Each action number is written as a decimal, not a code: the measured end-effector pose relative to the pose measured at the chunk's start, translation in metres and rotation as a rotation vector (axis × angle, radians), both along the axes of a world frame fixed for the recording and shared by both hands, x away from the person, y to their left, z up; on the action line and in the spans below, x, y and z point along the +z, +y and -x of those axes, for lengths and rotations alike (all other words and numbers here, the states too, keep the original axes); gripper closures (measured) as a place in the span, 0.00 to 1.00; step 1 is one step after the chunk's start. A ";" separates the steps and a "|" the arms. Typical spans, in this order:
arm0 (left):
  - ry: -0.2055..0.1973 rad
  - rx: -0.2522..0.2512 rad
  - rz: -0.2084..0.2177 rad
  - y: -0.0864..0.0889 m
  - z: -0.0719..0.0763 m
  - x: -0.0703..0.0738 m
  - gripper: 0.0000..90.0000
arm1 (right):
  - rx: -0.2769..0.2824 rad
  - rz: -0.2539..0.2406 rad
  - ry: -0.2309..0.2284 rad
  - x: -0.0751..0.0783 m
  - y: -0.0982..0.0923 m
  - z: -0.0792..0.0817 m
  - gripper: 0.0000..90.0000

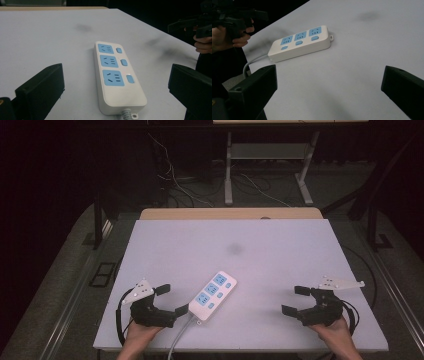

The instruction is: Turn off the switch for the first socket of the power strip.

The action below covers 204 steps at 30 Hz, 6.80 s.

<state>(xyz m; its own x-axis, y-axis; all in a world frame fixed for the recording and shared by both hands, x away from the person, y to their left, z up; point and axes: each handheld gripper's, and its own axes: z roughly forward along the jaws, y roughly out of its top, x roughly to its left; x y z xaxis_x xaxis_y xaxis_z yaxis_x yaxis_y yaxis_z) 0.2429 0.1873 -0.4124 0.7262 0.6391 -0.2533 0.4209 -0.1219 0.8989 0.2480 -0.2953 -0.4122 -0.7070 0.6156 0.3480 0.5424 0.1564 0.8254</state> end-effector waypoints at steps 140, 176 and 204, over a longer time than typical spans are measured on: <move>0.203 -0.500 -0.518 -0.109 -0.060 0.027 0.45 | 0.022 -0.006 0.051 -0.005 -0.005 -0.002 0.00; 0.221 -0.516 -0.615 -0.111 -0.070 0.012 0.99 | 0.031 0.000 0.053 -0.006 -0.004 -0.002 0.00; 0.250 -0.501 -0.593 -0.109 -0.071 0.009 1.00 | 0.004 -0.005 0.043 -0.004 -0.009 0.000 0.00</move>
<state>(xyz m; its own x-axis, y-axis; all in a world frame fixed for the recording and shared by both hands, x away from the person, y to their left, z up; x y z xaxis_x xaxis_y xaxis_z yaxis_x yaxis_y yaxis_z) 0.3141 0.0780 -0.4035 0.9283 0.3321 -0.1674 0.3697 -0.7752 0.5122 0.2485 -0.3046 -0.4160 -0.6935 0.6112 0.3815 0.5772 0.1544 0.8019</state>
